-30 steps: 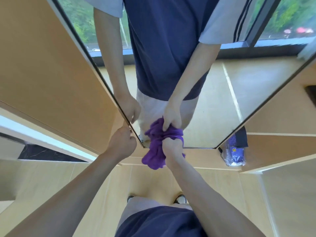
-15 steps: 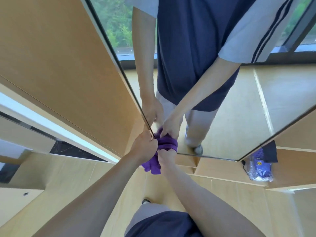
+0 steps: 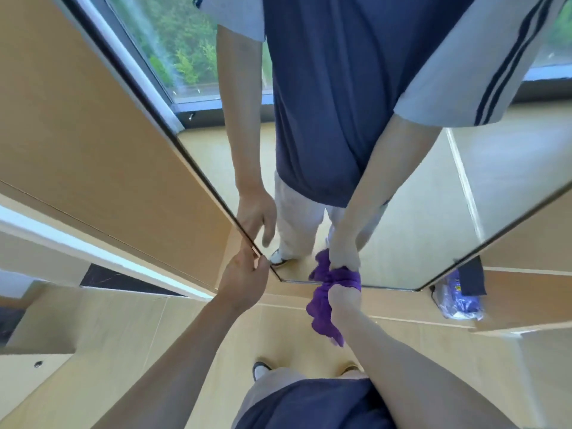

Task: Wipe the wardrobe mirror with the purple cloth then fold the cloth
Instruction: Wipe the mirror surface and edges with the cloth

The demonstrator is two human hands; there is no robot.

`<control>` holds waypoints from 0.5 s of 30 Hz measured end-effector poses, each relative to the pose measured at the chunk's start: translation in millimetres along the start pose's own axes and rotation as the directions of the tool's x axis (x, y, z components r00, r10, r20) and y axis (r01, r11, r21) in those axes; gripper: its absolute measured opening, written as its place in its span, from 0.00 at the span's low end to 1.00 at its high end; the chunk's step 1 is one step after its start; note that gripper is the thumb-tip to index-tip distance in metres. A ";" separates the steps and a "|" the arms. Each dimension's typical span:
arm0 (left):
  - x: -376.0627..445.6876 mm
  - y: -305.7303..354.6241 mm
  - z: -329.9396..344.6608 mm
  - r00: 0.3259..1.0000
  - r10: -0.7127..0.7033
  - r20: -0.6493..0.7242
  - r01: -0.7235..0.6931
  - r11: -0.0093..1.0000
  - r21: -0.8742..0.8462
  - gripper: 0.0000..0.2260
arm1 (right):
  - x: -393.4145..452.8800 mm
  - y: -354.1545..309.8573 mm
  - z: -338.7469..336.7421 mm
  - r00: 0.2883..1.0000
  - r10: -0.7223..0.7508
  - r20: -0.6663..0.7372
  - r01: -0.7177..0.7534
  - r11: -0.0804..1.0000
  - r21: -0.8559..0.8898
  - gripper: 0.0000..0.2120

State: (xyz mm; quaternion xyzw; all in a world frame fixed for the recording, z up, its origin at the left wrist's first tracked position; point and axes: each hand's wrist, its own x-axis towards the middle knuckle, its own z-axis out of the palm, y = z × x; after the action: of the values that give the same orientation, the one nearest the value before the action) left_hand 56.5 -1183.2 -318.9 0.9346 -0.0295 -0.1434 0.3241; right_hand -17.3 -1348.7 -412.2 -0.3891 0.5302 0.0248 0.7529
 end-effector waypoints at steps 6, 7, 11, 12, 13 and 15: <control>3.0 -16.6 8.0 0.994 0.102 0.034 -0.104 0.994 0.043 0.26 | 7.0 -21.7 -65.4 0.946 -0.271 -0.178 0.291 0.951 0.101 0.21; 5.7 -19.3 8.4 0.993 0.112 0.041 -0.114 0.992 0.051 0.27 | 11.0 -23.9 -75.4 0.938 -0.274 -0.211 0.296 0.952 0.081 0.20; 13.2 -25.3 8.5 0.987 0.124 0.099 -0.130 0.990 0.054 0.25 | 16.6 -37.9 -92.8 0.944 -0.169 -0.282 0.203 0.975 0.095 0.16; 11.7 -25.4 9.0 0.987 0.122 0.104 -0.128 0.990 0.056 0.25 | 16.9 -41.9 -93.9 0.957 -0.140 -0.255 0.161 0.985 0.065 0.11; 10.0 -24.6 10.1 0.988 0.109 0.106 -0.115 0.992 0.046 0.25 | 16.0 -44.6 -94.5 0.966 -0.112 -0.232 0.119 0.993 0.017 0.09; 9.0 -24.2 9.3 0.986 0.110 0.127 -0.116 0.992 0.045 0.29 | 11.6 -46.3 -92.0 0.963 -0.068 -0.261 0.062 0.998 -0.033 0.10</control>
State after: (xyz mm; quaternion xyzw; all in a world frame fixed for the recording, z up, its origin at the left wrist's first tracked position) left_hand 61.5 -1171.0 -343.0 0.9289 -0.1062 -0.1817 0.3047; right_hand -63.0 -1441.6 -408.3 -0.4152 0.6116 -0.0451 0.6720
